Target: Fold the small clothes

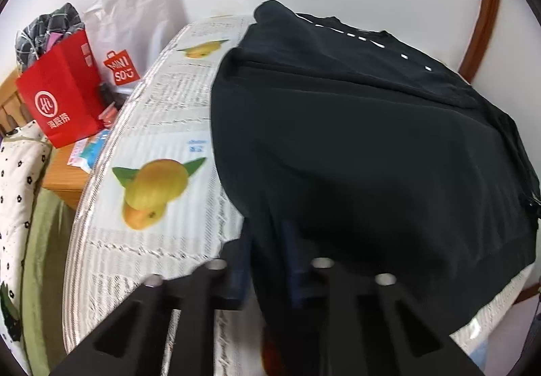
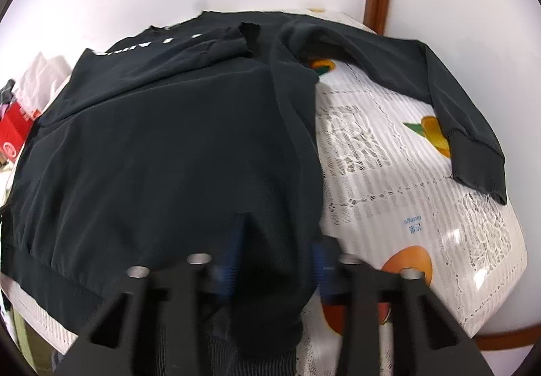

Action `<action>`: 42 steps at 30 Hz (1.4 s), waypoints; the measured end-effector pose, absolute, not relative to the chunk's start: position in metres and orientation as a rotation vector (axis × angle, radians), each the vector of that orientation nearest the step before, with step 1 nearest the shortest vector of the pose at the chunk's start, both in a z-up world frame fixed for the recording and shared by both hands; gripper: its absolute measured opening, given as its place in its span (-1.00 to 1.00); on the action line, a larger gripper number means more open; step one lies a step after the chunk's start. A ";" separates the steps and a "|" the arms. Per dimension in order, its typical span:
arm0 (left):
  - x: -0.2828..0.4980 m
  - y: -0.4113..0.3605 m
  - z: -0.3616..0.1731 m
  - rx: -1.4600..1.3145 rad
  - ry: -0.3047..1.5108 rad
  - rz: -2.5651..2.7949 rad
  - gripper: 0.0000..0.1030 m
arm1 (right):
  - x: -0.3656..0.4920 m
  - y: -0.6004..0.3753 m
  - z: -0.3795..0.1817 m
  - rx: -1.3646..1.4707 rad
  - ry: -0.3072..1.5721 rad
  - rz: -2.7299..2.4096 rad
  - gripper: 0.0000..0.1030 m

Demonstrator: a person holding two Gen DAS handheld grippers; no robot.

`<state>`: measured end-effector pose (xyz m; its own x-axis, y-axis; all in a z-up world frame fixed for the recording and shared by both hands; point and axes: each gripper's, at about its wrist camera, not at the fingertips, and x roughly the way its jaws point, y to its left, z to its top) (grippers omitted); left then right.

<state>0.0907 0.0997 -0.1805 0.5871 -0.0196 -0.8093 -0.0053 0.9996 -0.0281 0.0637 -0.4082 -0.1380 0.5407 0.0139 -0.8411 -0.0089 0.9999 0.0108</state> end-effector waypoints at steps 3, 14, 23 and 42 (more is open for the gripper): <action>0.087 0.096 -0.180 0.005 0.942 0.013 -0.82 | 0.058 -0.405 -0.136 -0.018 0.988 0.009 -0.79; 0.075 0.105 -0.174 -0.029 0.970 0.020 -0.75 | 0.049 -0.407 -0.132 -0.036 1.002 0.015 -0.71; 0.083 0.107 -0.145 -0.038 0.923 0.048 -0.72 | 0.060 -0.426 -0.108 0.048 0.974 0.019 -0.49; 0.174 0.081 -0.146 -0.141 0.953 0.078 -0.38 | 0.106 -0.560 -0.120 0.104 0.958 -0.267 -0.15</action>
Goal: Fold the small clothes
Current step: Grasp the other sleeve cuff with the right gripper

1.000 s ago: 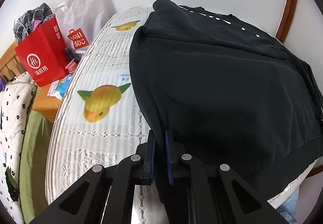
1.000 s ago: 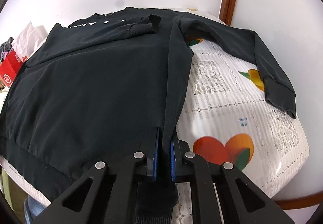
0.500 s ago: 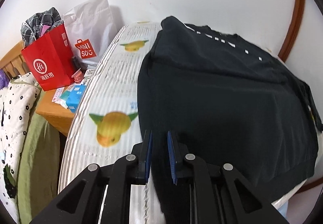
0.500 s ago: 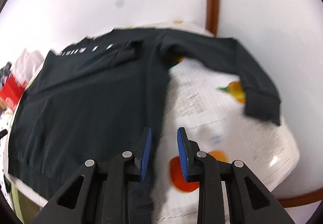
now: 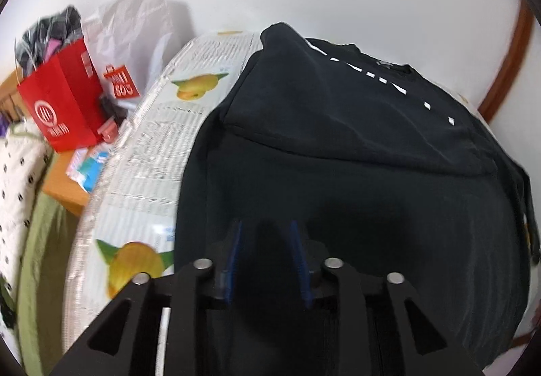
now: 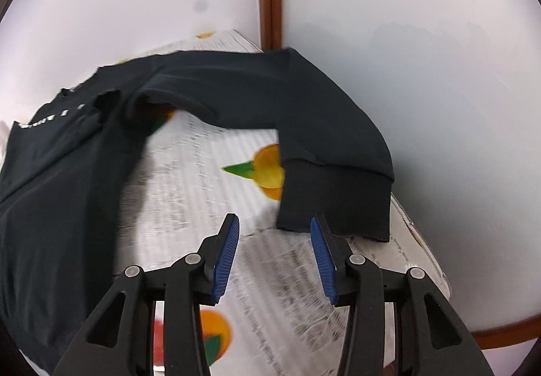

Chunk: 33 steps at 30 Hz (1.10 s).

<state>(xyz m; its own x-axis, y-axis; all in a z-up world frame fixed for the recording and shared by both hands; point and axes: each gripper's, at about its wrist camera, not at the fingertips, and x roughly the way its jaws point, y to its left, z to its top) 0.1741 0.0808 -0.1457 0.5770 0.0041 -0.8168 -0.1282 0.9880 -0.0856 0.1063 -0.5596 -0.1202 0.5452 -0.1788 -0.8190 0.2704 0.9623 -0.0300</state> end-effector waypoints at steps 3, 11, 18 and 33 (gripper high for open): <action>0.187 0.075 -0.147 -0.136 0.938 0.083 0.29 | 0.113 -0.571 -0.131 0.128 0.960 -0.285 -0.15; 0.205 0.056 -0.145 -0.030 0.901 0.065 0.39 | 0.131 -0.572 -0.146 0.071 0.959 -0.341 -0.21; 0.211 0.062 -0.147 -0.071 0.910 0.027 0.32 | 0.142 -0.556 -0.140 -0.043 0.967 -0.377 -0.89; 0.209 0.080 -0.146 -0.036 0.907 0.032 0.28 | 0.185 -0.474 -0.056 0.044 0.830 -0.209 -0.90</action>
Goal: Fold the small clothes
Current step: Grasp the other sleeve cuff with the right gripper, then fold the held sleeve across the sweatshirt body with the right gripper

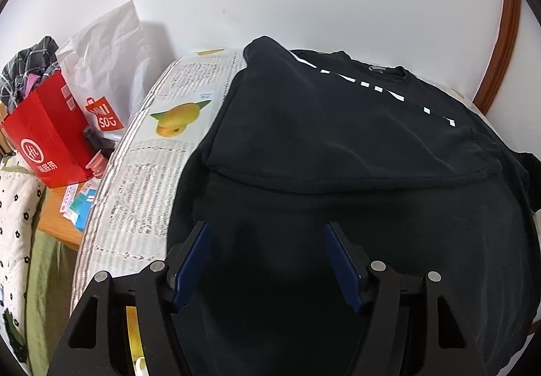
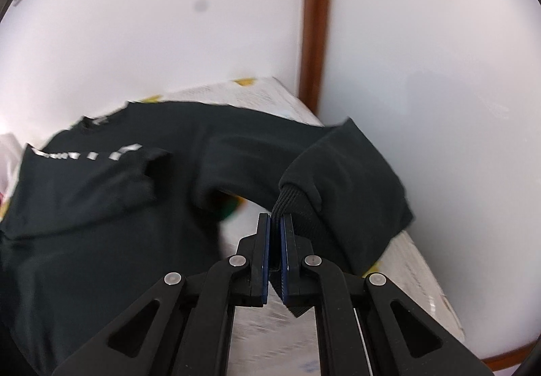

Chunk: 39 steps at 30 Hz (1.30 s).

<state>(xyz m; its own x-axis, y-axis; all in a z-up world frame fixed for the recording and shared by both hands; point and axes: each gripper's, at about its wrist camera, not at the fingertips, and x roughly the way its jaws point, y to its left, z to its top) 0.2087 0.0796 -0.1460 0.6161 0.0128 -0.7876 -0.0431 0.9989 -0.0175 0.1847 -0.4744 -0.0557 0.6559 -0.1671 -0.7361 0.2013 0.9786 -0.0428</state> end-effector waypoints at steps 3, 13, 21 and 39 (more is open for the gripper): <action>0.207 0.089 -0.147 -0.051 0.903 0.041 0.28 | 0.195 -0.453 -0.045 0.048 0.814 -0.174 -0.90; 0.210 0.108 -0.157 -0.058 0.923 0.027 0.28 | 0.236 -0.348 -0.013 0.039 0.770 -0.013 -0.90; 0.215 0.115 -0.172 -0.082 0.959 -0.021 0.28 | 0.276 -0.239 -0.005 0.019 0.769 0.177 -0.90; 0.214 0.110 -0.177 -0.089 0.964 -0.061 0.35 | 0.334 -0.066 -0.058 0.115 0.881 0.557 -0.78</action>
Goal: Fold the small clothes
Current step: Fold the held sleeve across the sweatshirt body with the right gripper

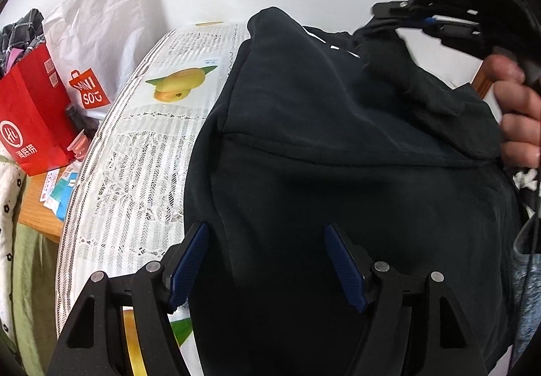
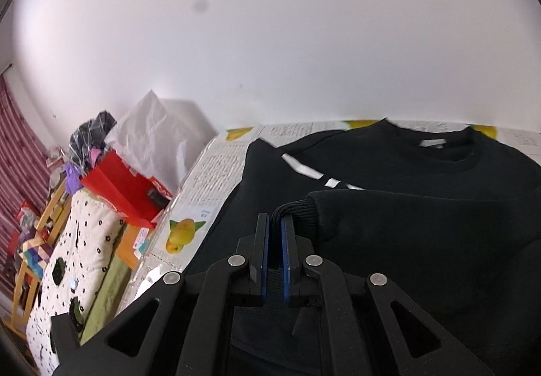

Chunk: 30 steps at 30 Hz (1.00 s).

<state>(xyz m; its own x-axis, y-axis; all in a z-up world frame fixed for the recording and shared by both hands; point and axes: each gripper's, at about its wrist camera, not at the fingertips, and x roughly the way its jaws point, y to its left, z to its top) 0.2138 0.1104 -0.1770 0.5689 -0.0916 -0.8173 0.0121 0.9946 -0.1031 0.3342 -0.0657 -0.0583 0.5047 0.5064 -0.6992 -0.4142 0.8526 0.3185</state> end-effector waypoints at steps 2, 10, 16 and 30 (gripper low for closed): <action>0.214 0.113 -0.175 -0.111 0.962 -0.069 0.35 | 0.334 -0.065 -0.061 0.108 0.881 0.567 -0.55; 0.219 0.102 -0.155 -0.116 0.930 -0.084 0.33 | 0.310 -0.139 -0.046 0.047 0.828 0.482 -0.22; 0.235 0.081 -0.138 -0.081 0.894 -0.079 0.33 | 0.278 -0.234 -0.048 0.031 0.840 0.335 -0.22; 0.270 0.031 -0.142 0.081 0.900 -0.047 0.13 | 0.249 -0.341 -0.120 0.044 0.967 0.181 -0.65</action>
<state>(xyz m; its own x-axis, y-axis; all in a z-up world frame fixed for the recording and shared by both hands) 0.2700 0.0310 -0.1419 0.6209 -0.0070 -0.7839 0.0748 0.9959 0.0503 0.2490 -0.3406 -0.1198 0.5537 0.1730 -0.8146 -0.1341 0.9839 0.1178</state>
